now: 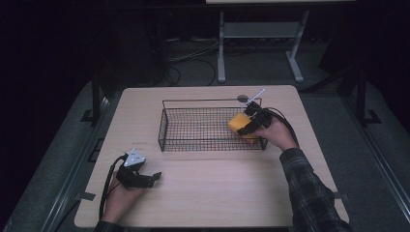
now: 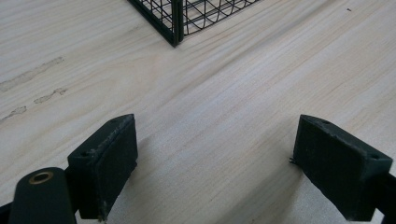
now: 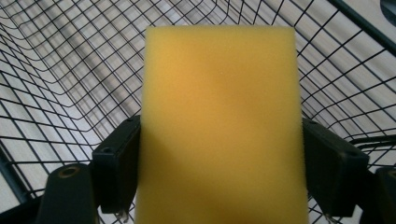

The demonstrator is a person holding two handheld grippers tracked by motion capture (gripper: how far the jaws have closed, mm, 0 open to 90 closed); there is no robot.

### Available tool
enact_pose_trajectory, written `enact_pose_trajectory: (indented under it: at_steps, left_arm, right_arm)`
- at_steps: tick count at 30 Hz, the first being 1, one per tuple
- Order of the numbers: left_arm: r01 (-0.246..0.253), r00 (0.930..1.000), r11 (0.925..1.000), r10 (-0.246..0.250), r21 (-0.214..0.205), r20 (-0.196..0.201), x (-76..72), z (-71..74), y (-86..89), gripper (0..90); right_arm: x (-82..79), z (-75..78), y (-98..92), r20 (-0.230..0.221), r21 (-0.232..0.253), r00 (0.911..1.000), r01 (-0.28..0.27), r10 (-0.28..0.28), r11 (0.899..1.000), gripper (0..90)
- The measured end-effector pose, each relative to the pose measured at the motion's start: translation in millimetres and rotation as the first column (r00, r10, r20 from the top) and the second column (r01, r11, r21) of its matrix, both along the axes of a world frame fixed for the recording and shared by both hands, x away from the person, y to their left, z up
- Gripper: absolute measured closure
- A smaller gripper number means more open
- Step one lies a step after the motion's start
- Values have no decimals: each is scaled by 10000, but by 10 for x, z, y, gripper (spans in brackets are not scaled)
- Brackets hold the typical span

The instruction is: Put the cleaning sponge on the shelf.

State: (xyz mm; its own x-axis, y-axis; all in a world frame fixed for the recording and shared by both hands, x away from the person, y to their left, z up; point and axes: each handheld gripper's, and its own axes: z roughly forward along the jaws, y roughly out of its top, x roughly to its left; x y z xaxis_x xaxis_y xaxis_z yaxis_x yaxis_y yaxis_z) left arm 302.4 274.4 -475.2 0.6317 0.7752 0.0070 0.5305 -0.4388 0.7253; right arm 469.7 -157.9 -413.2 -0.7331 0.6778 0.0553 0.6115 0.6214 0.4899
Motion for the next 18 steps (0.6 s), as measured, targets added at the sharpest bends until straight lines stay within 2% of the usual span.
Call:
enact_pose_trajectory:
  at_steps: [18]
  left_arm:
    - [-1, 10000, 10000, 1, 1, 2, 0, 0, 0, 129]
  right_arm:
    - [-2, -26, 28, -91, -92, 9999, -96, 95, 9999, 216]
